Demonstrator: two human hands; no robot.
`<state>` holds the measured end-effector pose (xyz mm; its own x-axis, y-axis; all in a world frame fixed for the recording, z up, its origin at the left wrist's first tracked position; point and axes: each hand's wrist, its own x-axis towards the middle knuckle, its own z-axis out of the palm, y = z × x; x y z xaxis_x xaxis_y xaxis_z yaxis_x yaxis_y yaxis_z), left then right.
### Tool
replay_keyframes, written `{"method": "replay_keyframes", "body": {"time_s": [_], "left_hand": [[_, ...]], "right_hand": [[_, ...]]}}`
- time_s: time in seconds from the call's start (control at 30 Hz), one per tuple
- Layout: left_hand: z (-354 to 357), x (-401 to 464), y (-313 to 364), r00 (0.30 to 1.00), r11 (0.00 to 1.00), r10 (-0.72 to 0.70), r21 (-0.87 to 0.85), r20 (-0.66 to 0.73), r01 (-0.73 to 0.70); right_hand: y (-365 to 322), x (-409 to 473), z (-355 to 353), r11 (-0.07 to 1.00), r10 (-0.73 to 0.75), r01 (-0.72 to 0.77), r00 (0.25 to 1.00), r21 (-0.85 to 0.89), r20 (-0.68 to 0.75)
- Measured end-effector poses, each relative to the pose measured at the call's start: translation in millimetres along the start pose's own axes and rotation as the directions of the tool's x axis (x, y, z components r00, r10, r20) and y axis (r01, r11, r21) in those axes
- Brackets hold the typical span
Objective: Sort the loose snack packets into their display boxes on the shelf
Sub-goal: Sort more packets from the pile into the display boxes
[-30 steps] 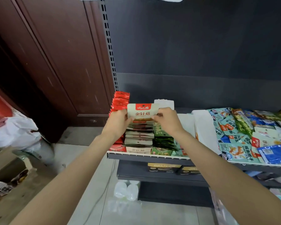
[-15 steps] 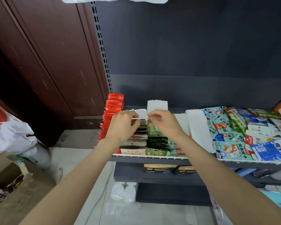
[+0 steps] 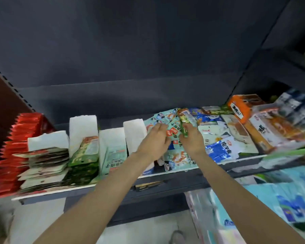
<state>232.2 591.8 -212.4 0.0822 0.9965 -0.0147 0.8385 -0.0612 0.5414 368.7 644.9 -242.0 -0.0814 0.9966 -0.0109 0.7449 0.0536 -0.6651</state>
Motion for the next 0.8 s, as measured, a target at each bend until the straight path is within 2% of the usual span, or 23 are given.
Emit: {"method": "replay_keyframes", "body": {"time_s": [0.17,0.23,0.37,0.53,0.6,0.7,0.8], "left_hand": [[72,59,18,0.966,0.991,-0.131,0.053,0.224,0.122],[96,74,24,0.946,0.982,-0.188,0.038,0.263,0.184],[135,101,44,0.924,0.942,-0.326,-0.010,0.202,0.334],[145,122,54,0.813,0.824,-0.556,-0.013,0.174,0.567],[143,124,56,0.809,0.820,-0.560,-0.016,0.180,0.571],[132,124,59,0.843,0.855,-0.517,0.060,0.146,0.514],[112,118,58,0.889,0.860,-0.458,0.244,-0.018,0.448]], "right_hand": [[101,37,-24,0.942,0.210,-0.142,0.956,-0.305,0.202],[129,44,-27,0.919,0.213,-0.099,0.939,-0.382,0.271],[150,51,-28,0.939,0.065,0.046,0.949,-0.341,0.309],[157,61,-32,0.957,-0.012,0.106,0.944,-0.270,0.329],[161,64,-34,0.964,-0.041,0.127,0.939,-0.234,0.341],[159,71,-36,0.963,-0.098,0.181,0.925,-0.200,0.366],[151,76,-38,0.940,-0.126,0.235,0.912,-0.246,0.390]]}}
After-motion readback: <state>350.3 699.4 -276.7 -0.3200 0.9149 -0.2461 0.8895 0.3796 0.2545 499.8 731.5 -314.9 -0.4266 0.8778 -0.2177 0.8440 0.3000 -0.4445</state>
